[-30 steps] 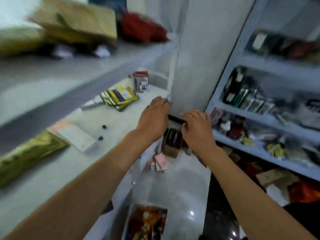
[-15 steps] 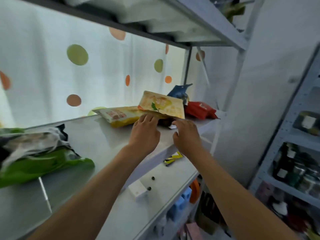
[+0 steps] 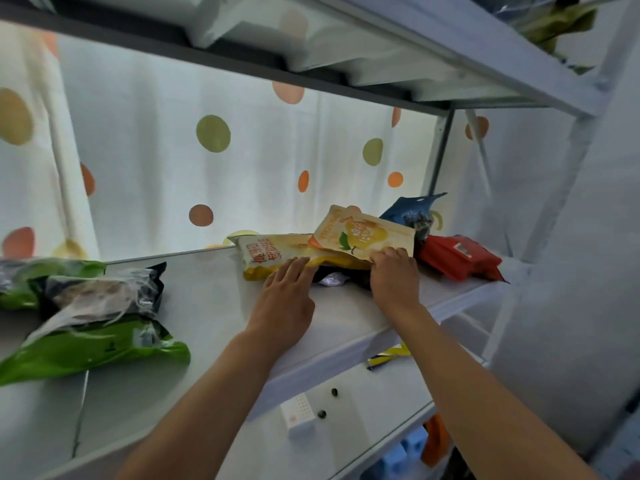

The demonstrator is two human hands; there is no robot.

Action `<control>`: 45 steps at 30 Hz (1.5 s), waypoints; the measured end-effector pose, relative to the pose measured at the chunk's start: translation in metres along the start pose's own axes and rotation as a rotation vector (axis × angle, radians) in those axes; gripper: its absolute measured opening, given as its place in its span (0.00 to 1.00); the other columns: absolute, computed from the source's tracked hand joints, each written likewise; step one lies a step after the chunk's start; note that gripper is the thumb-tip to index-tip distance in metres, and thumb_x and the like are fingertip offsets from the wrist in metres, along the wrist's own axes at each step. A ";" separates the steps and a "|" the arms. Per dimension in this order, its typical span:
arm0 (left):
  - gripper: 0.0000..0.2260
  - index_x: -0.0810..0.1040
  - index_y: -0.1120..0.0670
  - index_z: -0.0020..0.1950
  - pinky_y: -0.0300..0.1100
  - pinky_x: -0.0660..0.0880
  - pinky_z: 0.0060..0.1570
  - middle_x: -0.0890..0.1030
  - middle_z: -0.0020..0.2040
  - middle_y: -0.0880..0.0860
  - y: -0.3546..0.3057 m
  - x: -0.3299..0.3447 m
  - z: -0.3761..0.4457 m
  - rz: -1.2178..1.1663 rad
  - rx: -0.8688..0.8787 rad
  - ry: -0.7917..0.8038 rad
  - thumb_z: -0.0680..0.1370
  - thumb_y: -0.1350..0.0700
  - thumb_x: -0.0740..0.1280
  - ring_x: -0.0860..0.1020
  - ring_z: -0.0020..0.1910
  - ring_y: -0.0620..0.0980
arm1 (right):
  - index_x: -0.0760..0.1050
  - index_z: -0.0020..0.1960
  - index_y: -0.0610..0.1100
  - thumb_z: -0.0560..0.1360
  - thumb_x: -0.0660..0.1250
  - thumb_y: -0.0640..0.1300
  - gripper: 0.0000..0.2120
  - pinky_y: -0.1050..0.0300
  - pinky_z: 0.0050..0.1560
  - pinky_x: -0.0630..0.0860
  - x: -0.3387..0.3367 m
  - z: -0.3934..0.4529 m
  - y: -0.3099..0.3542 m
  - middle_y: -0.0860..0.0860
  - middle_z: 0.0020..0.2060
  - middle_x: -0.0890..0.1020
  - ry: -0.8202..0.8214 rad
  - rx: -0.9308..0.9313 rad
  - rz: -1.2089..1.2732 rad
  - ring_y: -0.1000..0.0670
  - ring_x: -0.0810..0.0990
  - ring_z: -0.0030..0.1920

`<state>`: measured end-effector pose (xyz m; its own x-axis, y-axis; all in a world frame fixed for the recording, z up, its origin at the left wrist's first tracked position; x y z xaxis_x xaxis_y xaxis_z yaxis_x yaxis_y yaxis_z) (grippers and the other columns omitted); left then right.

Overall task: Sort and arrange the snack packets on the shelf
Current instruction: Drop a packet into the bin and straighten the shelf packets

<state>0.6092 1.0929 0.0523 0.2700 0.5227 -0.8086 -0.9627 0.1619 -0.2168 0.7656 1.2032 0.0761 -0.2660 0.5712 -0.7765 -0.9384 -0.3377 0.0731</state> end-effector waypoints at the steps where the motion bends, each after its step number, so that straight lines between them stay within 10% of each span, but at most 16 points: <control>1: 0.26 0.60 0.52 0.76 0.47 0.56 0.74 0.59 0.77 0.51 0.001 0.001 0.000 -0.002 -0.002 0.002 0.78 0.59 0.60 0.55 0.77 0.52 | 0.80 0.56 0.45 0.77 0.59 0.37 0.14 0.49 0.55 0.69 -0.002 0.002 0.000 0.47 0.53 0.81 -0.007 -0.009 0.000 0.43 0.74 0.58; 12: 0.17 0.71 0.56 0.69 0.45 0.68 0.65 0.73 0.67 0.54 -0.006 -0.018 -0.009 -0.253 0.002 -0.111 0.79 0.61 0.63 0.70 0.67 0.54 | 0.75 0.34 0.42 0.71 0.67 0.34 0.08 0.56 0.33 0.62 -0.086 0.010 0.011 0.47 0.29 0.76 -0.270 -0.020 0.051 0.43 0.75 0.31; 25: 0.18 0.74 0.49 0.60 0.55 0.80 0.53 0.81 0.54 0.49 -0.015 -0.026 0.001 -1.424 -0.619 0.060 0.77 0.39 0.64 0.80 0.54 0.54 | 0.82 0.49 0.44 0.79 0.63 0.42 0.08 0.53 0.37 0.74 -0.160 -0.038 0.059 0.49 0.41 0.83 -0.331 -0.161 0.327 0.46 0.80 0.40; 32: 0.32 0.71 0.52 0.66 0.49 0.82 0.39 0.80 0.54 0.51 0.003 -0.034 -0.014 -1.398 -0.693 0.012 0.71 0.31 0.66 0.82 0.50 0.56 | 0.82 0.49 0.45 0.81 0.62 0.44 0.10 0.53 0.38 0.75 -0.161 -0.066 0.096 0.50 0.41 0.83 -0.272 -0.212 0.392 0.47 0.80 0.39; 45: 0.13 0.76 0.55 0.61 0.54 0.82 0.48 0.80 0.56 0.54 0.030 -0.026 -0.044 -1.331 -0.626 -0.039 0.78 0.52 0.64 0.78 0.56 0.51 | 0.82 0.53 0.46 0.81 0.62 0.45 0.10 0.54 0.42 0.74 -0.138 -0.074 0.096 0.51 0.46 0.84 -0.189 -0.161 0.400 0.48 0.81 0.44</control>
<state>0.5727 1.0475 0.0424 0.9342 0.3054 0.1846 0.1424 0.1553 -0.9776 0.7282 1.0365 0.1443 -0.6494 0.4938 -0.5783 -0.7117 -0.6625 0.2336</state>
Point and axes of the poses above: each hand's wrist, its own z-axis towards the middle knuckle, its own x-axis out of the palm, y = z × x, the point moved 10 cm from there along z, towards the middle knuckle
